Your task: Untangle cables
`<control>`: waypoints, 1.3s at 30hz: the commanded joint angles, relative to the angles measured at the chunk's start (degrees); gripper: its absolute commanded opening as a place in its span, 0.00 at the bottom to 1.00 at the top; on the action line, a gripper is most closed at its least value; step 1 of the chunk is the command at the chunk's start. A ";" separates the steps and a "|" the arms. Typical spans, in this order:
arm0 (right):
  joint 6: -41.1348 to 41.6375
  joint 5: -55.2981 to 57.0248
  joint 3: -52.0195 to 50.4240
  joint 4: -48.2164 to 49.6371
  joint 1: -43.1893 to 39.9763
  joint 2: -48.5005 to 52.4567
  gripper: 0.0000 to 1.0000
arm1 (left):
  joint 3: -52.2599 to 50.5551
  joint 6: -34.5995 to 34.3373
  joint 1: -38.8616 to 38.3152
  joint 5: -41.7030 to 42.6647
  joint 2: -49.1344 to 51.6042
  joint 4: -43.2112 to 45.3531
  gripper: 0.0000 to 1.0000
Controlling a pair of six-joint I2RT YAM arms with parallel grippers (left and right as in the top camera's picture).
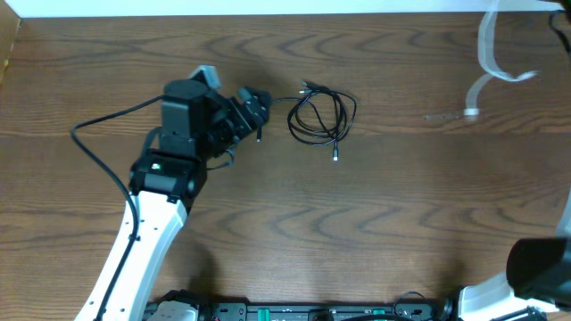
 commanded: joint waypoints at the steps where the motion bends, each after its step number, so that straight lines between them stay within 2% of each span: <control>1: -6.08 11.54 0.46 1.38 -1.46 3.96 0.01 | 1.05 4.85 -2.12 -0.24 -0.72 -0.11 0.90; 7: -10.75 21.42 0.46 10.29 -3.50 11.32 0.01 | 1.05 5.33 -3.58 -0.46 -0.72 -0.07 0.89; 12: -17.51 28.89 0.46 23.08 -5.70 19.21 0.01 | 1.05 5.53 -3.56 -0.83 -0.72 0.31 0.90; 16: -19.10 34.86 0.46 31.34 -7.80 25.73 0.01 | 1.05 5.49 -3.58 -3.43 -0.72 0.33 0.89; 21: -19.37 35.36 0.46 34.38 -10.78 32.50 0.01 | 1.05 5.49 -3.56 -4.96 -0.63 0.85 0.89; 28: -19.34 35.34 0.46 30.99 -15.34 38.80 0.01 | 1.05 5.46 -3.58 -4.90 0.74 3.76 0.89; 29: -19.34 35.36 0.46 30.05 -15.82 39.04 0.09 | 1.05 5.46 -3.58 -4.90 1.16 3.89 0.89; 30: -19.34 35.36 0.46 29.53 -16.11 39.04 0.33 | 1.05 5.46 -3.58 -4.90 1.42 3.89 0.89; 32: -19.34 35.36 0.46 29.33 -16.31 38.71 0.99 | 1.05 5.44 -3.58 -4.87 2.08 4.00 0.89; 39: -19.26 31.06 0.46 23.50 -14.53 32.04 0.99 | 1.05 5.01 -3.58 -4.85 3.82 4.00 0.89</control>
